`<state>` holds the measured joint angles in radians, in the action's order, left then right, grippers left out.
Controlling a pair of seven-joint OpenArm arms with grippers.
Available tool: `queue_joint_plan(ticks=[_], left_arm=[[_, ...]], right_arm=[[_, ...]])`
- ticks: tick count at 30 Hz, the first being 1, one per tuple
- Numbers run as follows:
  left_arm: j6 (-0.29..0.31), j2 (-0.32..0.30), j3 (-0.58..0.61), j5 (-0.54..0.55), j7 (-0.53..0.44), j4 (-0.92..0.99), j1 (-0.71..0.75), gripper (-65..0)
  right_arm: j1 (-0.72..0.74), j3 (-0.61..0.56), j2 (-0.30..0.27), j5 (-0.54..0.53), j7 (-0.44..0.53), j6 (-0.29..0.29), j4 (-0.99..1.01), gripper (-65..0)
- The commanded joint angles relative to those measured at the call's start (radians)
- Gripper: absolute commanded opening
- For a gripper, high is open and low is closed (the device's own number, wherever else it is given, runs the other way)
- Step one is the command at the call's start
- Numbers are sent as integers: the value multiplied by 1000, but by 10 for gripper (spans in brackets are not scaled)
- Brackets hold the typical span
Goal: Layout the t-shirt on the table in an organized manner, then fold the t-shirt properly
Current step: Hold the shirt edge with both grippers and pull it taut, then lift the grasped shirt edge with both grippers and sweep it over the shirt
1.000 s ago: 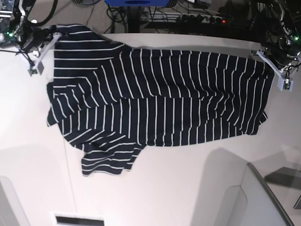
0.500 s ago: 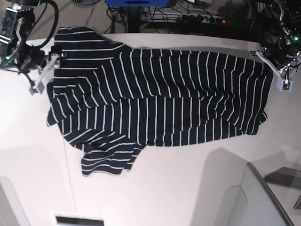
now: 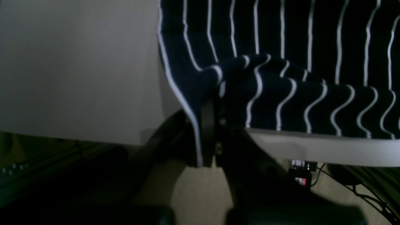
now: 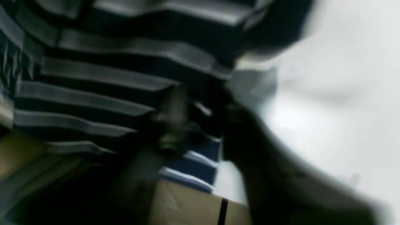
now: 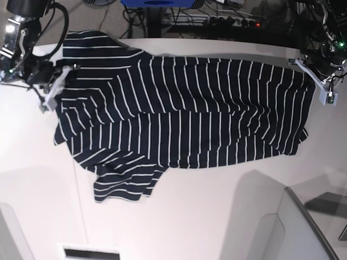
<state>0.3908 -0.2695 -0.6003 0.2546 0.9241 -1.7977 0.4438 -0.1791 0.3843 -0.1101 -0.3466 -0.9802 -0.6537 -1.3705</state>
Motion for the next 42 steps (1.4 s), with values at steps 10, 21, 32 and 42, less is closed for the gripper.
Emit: queue_joint_plan(ticks=[10,21,32,42], left_arm=[[-6,-15,-8,-4,-17,-23,28,-650],[-13,-14,-11,-4,-89,-17,118,-650],[-13,-24,0,-7,-89,11,20,-650],[-11,-15,95,-189,-95,263,-135,-650]], right_arm=[[-178,17,-3,8,-165,-33,-384,-644],[-319,64,3,7,-220,-33,-536,-644],[-167,55,-18,11,-228,-31,-518,-644],[42,-29,-21,11,-265,-31,-266,-644]])
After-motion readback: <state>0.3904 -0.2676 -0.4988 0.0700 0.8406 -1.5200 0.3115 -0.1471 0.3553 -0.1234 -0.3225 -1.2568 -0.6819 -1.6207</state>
